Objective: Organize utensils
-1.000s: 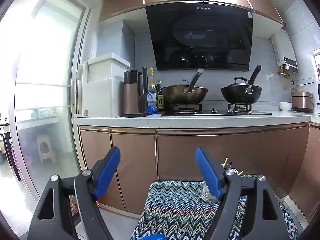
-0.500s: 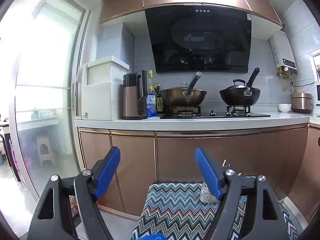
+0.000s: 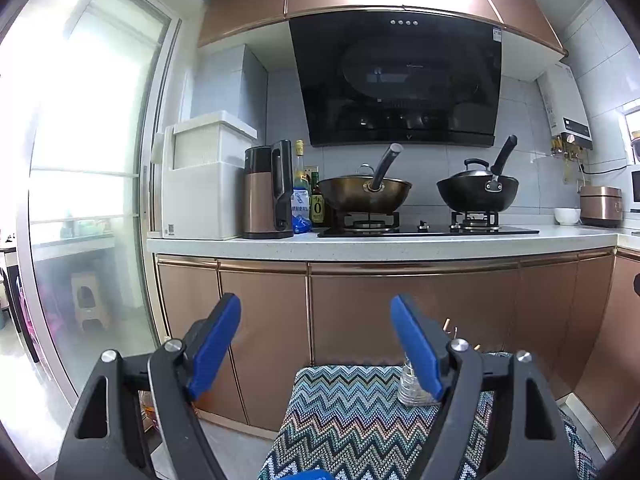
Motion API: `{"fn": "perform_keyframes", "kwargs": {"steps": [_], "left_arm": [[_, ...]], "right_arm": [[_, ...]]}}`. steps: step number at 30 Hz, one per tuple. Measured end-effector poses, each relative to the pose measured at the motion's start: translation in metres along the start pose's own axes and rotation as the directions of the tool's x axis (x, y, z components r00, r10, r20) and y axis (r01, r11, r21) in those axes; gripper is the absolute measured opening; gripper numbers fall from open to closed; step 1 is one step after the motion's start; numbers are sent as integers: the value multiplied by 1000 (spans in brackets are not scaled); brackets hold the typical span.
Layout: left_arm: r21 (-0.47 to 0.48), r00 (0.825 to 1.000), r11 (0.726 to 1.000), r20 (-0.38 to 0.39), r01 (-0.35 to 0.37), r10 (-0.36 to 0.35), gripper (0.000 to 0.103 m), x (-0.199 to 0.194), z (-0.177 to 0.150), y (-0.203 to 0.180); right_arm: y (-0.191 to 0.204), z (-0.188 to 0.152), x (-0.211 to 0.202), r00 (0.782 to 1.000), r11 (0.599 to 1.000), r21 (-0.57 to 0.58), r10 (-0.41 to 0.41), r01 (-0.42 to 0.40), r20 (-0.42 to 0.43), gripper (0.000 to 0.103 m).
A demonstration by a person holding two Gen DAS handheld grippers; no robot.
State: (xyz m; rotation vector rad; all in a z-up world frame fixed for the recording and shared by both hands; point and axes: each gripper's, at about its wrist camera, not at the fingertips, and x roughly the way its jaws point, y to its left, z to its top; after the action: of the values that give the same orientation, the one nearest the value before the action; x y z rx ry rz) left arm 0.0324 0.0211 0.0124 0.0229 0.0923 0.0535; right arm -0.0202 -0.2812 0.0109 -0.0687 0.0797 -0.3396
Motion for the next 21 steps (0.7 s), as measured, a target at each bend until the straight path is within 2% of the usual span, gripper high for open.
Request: {"fn": "perform_keyframes", "kwargs": {"steps": [21], "left_arm": [[-9,1000,1000,-5,-2,1,77,-1,-2,5]], "right_arm": [[7,2,-4,1000,1000,-15,13,-13,12,103]]}}
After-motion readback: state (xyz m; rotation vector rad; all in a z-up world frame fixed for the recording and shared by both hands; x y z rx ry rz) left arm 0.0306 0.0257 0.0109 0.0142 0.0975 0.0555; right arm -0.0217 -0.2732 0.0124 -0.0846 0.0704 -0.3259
